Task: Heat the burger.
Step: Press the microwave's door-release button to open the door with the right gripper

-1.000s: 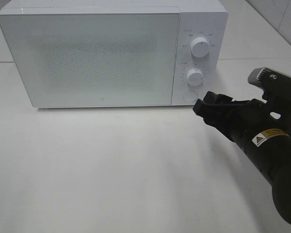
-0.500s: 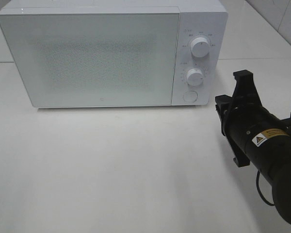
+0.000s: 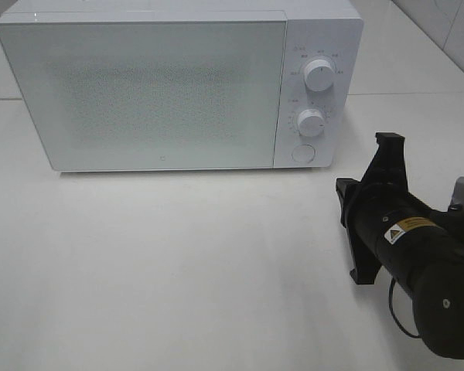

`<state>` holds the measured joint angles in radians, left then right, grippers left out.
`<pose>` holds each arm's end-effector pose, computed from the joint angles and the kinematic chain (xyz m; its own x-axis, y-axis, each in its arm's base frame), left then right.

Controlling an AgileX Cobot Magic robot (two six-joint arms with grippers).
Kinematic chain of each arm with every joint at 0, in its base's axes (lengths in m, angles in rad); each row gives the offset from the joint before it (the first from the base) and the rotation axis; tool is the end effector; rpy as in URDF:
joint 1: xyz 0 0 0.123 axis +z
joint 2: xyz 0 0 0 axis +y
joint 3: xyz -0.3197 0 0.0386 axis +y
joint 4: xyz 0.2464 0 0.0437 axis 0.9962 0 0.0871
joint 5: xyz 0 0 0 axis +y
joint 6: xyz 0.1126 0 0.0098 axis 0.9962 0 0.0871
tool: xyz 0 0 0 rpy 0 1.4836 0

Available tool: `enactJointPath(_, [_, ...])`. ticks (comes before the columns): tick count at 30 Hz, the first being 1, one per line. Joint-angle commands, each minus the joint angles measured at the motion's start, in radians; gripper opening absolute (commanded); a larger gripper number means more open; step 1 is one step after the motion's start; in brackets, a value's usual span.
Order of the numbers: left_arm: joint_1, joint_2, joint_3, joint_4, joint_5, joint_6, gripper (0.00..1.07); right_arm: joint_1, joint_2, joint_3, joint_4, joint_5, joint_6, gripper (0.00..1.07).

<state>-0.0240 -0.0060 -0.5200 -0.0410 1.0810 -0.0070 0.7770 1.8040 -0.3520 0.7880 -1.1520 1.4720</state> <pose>-0.0280 -0.0034 0.2702 -0.4518 -0.0154 -0.8920 0.0444 0.9982 -0.0398 0.2401 0.1334 0.1555 -0.0262 0.9984 0.0503 0.2678 -0.0415 0.9626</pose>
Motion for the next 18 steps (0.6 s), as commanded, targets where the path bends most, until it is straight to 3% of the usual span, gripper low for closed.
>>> enactJointPath(1, [-0.002,-0.022,0.003,-0.009,-0.013,0.000,1.00,-0.005,0.025,-0.026,-0.006,-0.011,0.013,0.00])
enactJointPath(7, [-0.002,-0.022,0.003,-0.009,-0.013,0.000,1.00,-0.016,0.094,-0.078,-0.016,-0.007,0.013,0.00])
enactJointPath(12, [-0.002,-0.022,0.003,-0.009,-0.013,0.000,1.00,-0.087,0.132,-0.146,-0.113,0.026,0.002,0.00])
enactJointPath(18, [-0.002,-0.015,0.003,-0.009,-0.013,0.000,1.00,-0.136,0.172,-0.219,-0.136,0.076,-0.046,0.00])
